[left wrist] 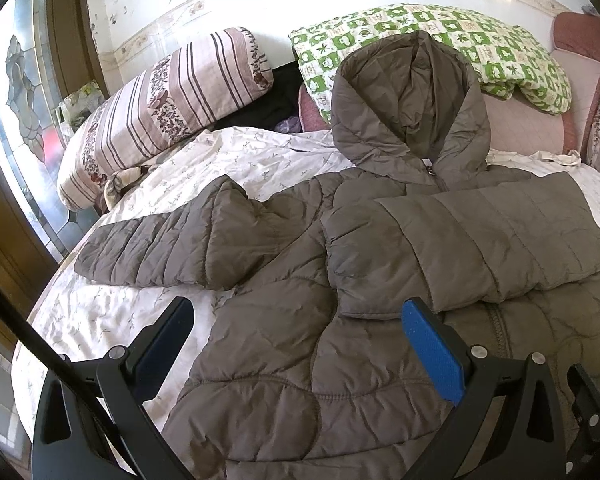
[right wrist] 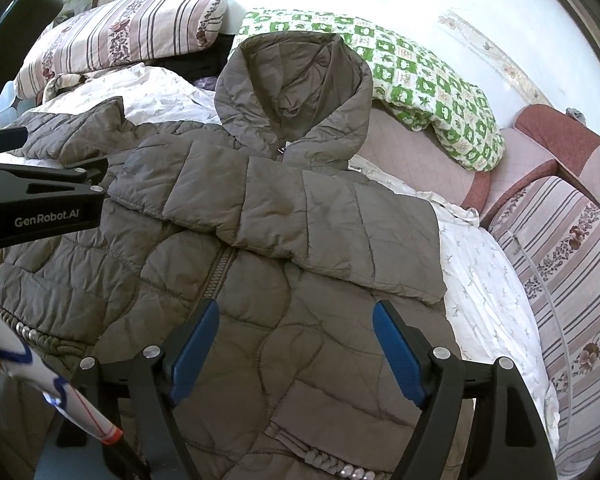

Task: Fold large clothes

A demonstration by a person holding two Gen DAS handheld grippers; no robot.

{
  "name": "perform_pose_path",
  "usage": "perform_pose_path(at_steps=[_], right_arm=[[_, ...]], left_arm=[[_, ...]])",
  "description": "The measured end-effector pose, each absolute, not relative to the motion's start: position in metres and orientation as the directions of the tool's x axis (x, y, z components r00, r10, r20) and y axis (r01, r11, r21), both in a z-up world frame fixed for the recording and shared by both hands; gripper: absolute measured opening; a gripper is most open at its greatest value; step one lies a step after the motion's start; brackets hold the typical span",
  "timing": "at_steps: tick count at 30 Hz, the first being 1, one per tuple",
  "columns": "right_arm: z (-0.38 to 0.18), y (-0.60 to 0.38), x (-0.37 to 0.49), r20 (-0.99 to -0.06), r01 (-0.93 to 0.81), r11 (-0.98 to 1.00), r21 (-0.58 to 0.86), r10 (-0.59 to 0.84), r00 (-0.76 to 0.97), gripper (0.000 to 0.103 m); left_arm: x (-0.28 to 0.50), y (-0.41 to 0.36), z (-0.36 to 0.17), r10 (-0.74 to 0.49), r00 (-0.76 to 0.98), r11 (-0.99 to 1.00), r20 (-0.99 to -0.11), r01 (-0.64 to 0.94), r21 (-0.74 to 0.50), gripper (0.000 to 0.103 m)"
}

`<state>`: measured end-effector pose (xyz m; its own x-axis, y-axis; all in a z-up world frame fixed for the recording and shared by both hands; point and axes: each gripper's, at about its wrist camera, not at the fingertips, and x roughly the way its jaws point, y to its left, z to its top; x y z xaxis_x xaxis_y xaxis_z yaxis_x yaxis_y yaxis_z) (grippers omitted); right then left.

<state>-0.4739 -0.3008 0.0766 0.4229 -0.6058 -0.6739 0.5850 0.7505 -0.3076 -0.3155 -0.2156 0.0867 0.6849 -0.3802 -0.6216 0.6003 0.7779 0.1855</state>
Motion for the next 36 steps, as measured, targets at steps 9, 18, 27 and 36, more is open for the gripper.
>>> perform_pose_path(at_steps=[9, 18, 27, 36], right_arm=[[0.07, -0.303, -0.469, -0.701, 0.579, 0.762, -0.29, -0.581, 0.414, 0.083], [0.063, -0.304, -0.466, -0.725, 0.579, 0.767, -0.275, -0.561, 0.399, 0.083], [0.063, -0.302, -0.464, -0.73, 0.575, 0.773, -0.267, -0.552, 0.403, 0.087], [0.06, -0.302, -0.462, -0.735, 0.569, 0.778, -0.267, -0.546, 0.402, 0.087]], left_arm=[[-0.312, -0.212, 0.087, -0.379, 0.687, 0.782, -0.62, 0.596, 0.182, 0.103], [-0.308, -0.21, 0.088, -0.373, 0.686, 0.788, -0.625, 0.59, 0.177, 0.103], [-0.286, -0.196, 0.094, -0.353, 0.695, 0.823, -0.627, 0.549, 0.146, 0.103], [-0.241, -0.159, 0.105, -0.301, 0.724, 0.881, -0.621, 0.461, 0.11, 0.103]])
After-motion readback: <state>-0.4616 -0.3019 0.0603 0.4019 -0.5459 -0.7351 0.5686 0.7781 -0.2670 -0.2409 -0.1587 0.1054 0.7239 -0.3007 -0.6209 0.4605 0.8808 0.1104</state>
